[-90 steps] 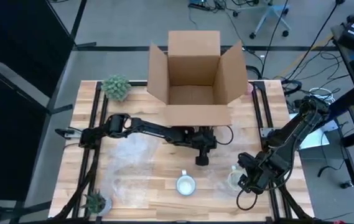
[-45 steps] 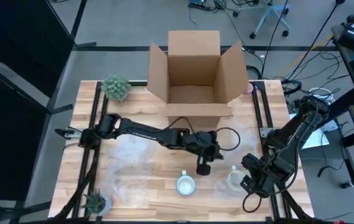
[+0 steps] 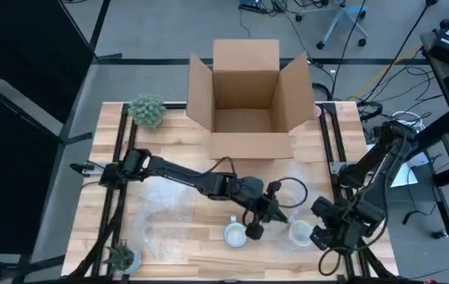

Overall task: Wrap mug
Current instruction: Wrap the yellow mug with the bubble wrap

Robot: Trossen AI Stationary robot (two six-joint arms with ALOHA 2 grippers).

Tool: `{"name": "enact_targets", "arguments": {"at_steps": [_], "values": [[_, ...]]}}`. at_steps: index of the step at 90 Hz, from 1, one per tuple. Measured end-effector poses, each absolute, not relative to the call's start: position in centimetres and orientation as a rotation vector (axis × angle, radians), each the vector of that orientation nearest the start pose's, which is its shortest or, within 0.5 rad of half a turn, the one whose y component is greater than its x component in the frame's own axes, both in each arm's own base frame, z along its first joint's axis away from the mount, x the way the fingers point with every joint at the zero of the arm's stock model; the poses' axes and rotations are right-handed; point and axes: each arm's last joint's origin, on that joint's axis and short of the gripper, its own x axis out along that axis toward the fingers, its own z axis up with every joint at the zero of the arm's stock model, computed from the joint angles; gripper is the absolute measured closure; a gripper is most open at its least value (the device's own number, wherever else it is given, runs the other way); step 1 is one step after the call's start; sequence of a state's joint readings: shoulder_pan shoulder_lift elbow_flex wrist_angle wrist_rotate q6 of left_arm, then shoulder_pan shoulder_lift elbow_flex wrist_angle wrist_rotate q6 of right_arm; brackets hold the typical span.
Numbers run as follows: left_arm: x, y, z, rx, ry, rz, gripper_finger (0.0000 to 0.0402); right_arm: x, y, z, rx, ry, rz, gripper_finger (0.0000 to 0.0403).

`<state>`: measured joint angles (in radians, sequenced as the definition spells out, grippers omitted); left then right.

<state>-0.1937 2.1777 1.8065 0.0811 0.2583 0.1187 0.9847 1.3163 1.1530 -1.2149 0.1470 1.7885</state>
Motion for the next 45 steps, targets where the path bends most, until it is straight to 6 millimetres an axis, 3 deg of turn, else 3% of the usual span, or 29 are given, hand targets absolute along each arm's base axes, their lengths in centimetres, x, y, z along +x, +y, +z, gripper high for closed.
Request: {"name": "enact_targets", "arguments": {"at_steps": [15, 35, 45], "values": [[50.3, -10.1, 26.0, 0.104, 0.266, -0.449, 0.0401, 12.9, 18.1, 29.9, 0.725, 1.194, -0.495, 0.0143], [50.3, -10.2, 26.1, 0.105, 0.258, -0.45, 0.0401, 13.3, 18.5, 30.1, 0.699, 1.141, -0.414, 0.0143], [50.4, -10.5, 25.5, 0.106, 0.265, -0.462, 0.0401, 13.6, 18.4, 30.3, 0.628, 1.035, -0.391, 0.0143]]}}
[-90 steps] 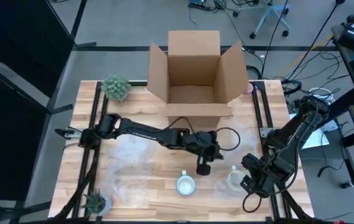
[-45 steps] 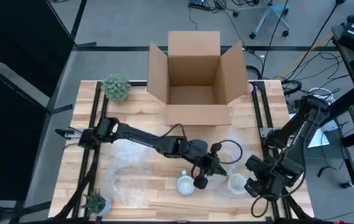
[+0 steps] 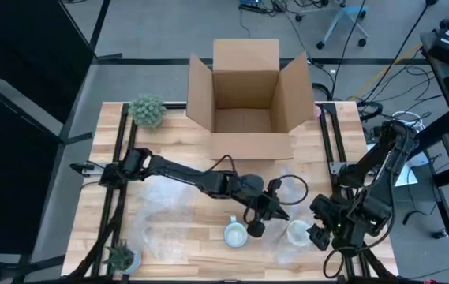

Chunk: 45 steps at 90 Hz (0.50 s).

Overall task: Wrap mug
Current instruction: Wrap the yellow mug with the bubble wrap

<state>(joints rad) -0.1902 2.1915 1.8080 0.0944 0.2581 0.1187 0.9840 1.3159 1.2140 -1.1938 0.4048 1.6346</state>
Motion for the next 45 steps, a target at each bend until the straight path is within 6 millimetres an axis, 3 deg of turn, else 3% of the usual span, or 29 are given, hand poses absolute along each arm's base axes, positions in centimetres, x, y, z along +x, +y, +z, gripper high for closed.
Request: {"name": "enact_targets", "arguments": {"at_steps": [45], "values": [[50.8, -10.7, 24.3, 0.105, 0.283, -0.466, 0.0401, 14.7, 17.3, 30.9, 0.36, 0.629, -0.452, 0.0143]]}}
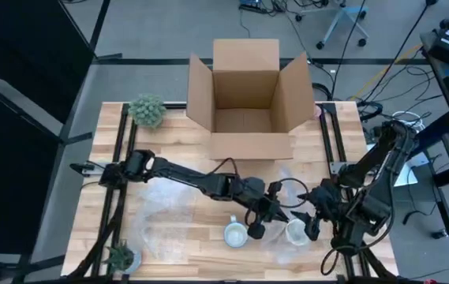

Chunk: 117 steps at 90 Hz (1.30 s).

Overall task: Wrap mug
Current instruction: Wrap the yellow mug with the bubble wrap

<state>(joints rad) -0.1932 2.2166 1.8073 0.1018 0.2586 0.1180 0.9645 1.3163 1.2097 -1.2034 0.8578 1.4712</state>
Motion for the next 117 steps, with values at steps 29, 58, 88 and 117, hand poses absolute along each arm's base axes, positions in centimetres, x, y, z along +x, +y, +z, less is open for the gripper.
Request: {"name": "enact_targets", "arguments": {"at_steps": [29, 58, 88, 117], "values": [[50.8, -10.9, 24.8, 0.1, 0.24, -0.466, 0.0401, 15.5, 16.3, 28.5, 0.39, 0.789, -0.501, 0.0143], [50.8, -10.9, 24.8, 0.101, 0.234, -0.466, 0.0401, 14.4, 17.9, 28.4, 0.503, 0.938, -0.401, 0.0143], [50.8, -11.0, 24.7, 0.103, 0.239, -0.469, 0.0399, 14.5, 19.5, 26.4, 0.47, 1.01, -0.446, 0.0143], [50.8, -11.0, 25.0, 0.108, 0.229, -0.469, 0.0272, 14.6, 20.5, 24.9, 0.447, 1.164, -0.456, 0.0143]]}}
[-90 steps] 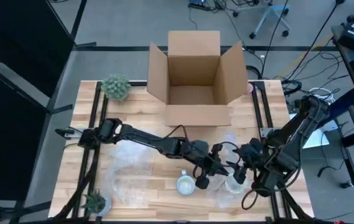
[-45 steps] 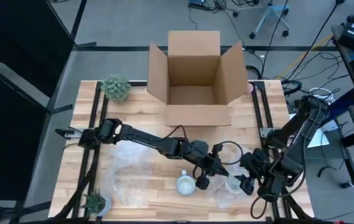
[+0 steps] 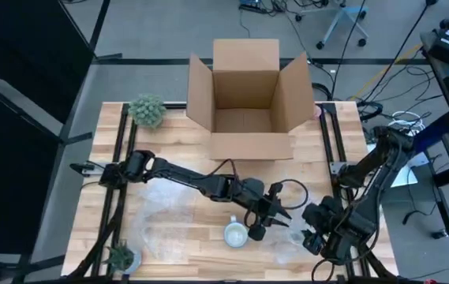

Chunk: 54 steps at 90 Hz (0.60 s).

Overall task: Wrap mug
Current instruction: Wrap the yellow mug with the bubble wrap

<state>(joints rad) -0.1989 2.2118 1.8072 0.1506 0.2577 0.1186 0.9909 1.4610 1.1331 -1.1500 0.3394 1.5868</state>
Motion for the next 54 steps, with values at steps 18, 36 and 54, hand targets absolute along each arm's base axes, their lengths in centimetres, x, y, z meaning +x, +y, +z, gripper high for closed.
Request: {"name": "enact_targets", "arguments": {"at_steps": [18, 36, 54], "values": [[50.1, -10.0, 26.8, 0.108, 0.237, -0.437, 0.0224, 14.8, 20.8, 24.3, 0.436, 1.182, -0.474, 0.0143], [50.9, -9.5, 23.8, 0.1, 0.334, -0.417, 0.0222, 14.7, 20.9, 24.3, 0.45, 1.199, -0.479, 0.0143], [51.9, -10.7, 19.5, 0.101, 0.378, -0.435, 0.0222, 14.7, 20.8, 24.3, 0.449, 1.197, -0.48, 0.0143]]}}
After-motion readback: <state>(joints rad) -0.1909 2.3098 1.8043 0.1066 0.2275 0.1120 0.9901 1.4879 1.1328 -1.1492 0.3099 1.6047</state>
